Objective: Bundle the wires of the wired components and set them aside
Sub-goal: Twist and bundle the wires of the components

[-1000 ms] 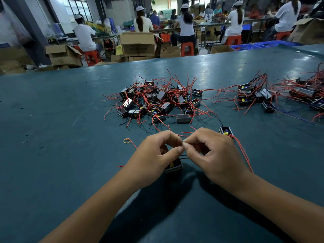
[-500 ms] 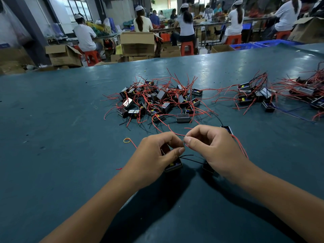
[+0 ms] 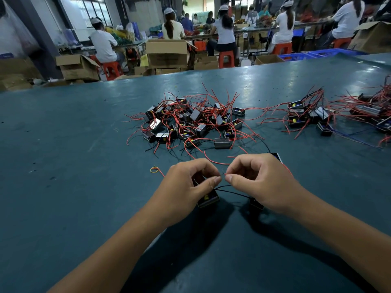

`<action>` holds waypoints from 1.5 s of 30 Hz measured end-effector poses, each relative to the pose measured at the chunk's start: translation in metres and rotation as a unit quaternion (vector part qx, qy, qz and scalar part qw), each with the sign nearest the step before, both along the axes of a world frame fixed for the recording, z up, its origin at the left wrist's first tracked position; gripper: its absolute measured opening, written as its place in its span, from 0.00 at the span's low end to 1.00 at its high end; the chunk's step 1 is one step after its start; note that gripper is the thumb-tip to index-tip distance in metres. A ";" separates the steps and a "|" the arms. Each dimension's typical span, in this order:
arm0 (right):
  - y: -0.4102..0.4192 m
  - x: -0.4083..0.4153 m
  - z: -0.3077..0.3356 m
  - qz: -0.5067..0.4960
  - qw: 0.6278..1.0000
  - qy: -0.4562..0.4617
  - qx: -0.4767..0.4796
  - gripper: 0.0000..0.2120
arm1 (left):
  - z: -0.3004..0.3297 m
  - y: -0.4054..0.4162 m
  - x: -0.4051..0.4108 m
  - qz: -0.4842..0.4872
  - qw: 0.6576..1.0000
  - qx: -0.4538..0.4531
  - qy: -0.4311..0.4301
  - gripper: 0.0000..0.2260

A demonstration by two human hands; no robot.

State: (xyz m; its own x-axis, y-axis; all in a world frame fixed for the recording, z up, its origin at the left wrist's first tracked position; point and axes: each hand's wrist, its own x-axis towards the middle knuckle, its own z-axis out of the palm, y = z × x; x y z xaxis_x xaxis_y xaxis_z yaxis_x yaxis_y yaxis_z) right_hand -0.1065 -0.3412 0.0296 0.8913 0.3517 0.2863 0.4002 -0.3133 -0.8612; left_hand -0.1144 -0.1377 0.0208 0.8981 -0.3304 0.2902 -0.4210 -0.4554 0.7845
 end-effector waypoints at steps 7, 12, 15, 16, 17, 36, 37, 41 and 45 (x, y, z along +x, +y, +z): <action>0.001 0.000 -0.001 -0.022 1.000 -0.002 0.016 0.08 | 0.000 0.000 0.000 -0.003 1.000 -0.009 0.015 0.03; 0.001 0.001 -0.002 -0.028 0.999 -0.010 0.011 0.10 | 0.001 0.002 0.002 -0.002 1.000 -0.005 0.014 0.04; 0.001 0.001 -0.002 -0.023 1.000 -0.013 0.008 0.10 | 0.001 0.001 0.001 -0.004 1.000 0.002 0.009 0.03; 0.002 0.000 -0.002 -0.020 1.000 -0.013 0.008 0.10 | 0.000 0.001 0.001 -0.007 1.000 0.002 0.009 0.03; 0.002 0.000 -0.003 -0.016 1.000 -0.012 0.009 0.10 | 0.000 0.000 0.000 -0.010 1.000 0.000 0.010 0.03; -0.006 0.008 -0.002 0.012 1.000 0.014 0.011 0.10 | 0.005 0.002 0.001 -0.023 0.998 -0.038 0.048 0.06; -0.009 0.010 -0.001 0.009 1.000 0.024 0.005 0.10 | 0.006 0.003 0.001 -0.018 0.998 -0.036 0.045 0.06; -0.019 0.016 0.002 0.036 0.996 0.043 -0.065 0.07 | 0.005 0.007 0.003 -0.008 0.999 -0.010 0.036 0.04; -0.024 0.017 0.006 0.063 0.983 -0.005 -0.175 0.03 | 0.003 0.009 0.006 0.008 0.999 0.036 0.024 0.04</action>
